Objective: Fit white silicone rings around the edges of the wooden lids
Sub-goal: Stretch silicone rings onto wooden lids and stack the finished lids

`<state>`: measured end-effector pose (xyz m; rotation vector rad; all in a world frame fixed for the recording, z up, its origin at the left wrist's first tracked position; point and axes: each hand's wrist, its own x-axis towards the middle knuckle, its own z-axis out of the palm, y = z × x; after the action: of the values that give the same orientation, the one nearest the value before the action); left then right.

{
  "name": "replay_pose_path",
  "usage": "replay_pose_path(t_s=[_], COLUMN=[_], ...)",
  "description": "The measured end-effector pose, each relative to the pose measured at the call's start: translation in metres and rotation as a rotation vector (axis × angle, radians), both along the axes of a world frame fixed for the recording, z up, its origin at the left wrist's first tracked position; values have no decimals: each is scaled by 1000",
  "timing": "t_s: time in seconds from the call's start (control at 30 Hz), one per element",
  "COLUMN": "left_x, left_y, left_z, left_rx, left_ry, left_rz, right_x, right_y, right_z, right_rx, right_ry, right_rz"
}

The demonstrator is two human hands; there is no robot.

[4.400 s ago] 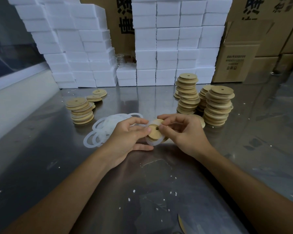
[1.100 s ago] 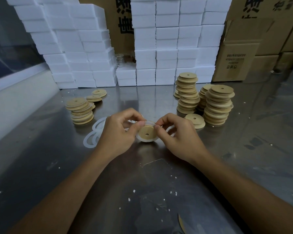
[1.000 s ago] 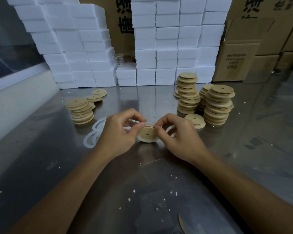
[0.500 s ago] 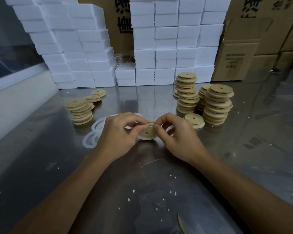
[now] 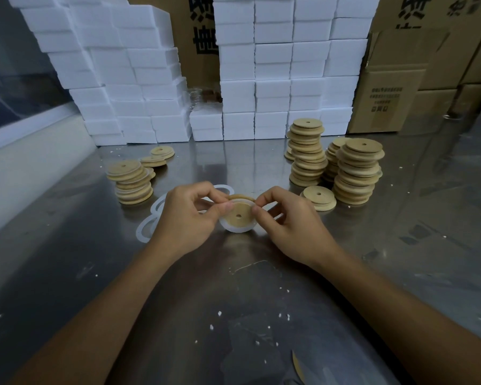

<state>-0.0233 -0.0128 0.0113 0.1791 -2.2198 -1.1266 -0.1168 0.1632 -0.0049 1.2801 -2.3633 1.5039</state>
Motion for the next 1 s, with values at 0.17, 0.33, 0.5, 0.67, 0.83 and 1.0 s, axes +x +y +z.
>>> replay_pose_path(t_s=[0.17, 0.33, 0.5, 0.67, 0.83, 1.0], left_x=[0, 1, 1, 2, 2, 3], left_y=[-1, 5, 7, 5, 3, -2], left_z=[-4, -4, -2, -4, -5, -3], left_rx=[206, 281, 247, 322, 318, 322], left_ry=[-55, -62, -50, -53, -90, -135], left_rz=[12, -57, -78, -84, -64, -72], right_x=[-3, -5, -8, -7, -10, -8], right_y=[-1, 0, 3, 3, 2, 3], right_z=[-2, 1, 2, 2, 1, 1], right_rx=[-7, -102, -176, -155, -116, -125], right_ry=[-120, -266, -368, -332, -334, -377], right_rz=[-22, -27, -29, -7, 13, 100])
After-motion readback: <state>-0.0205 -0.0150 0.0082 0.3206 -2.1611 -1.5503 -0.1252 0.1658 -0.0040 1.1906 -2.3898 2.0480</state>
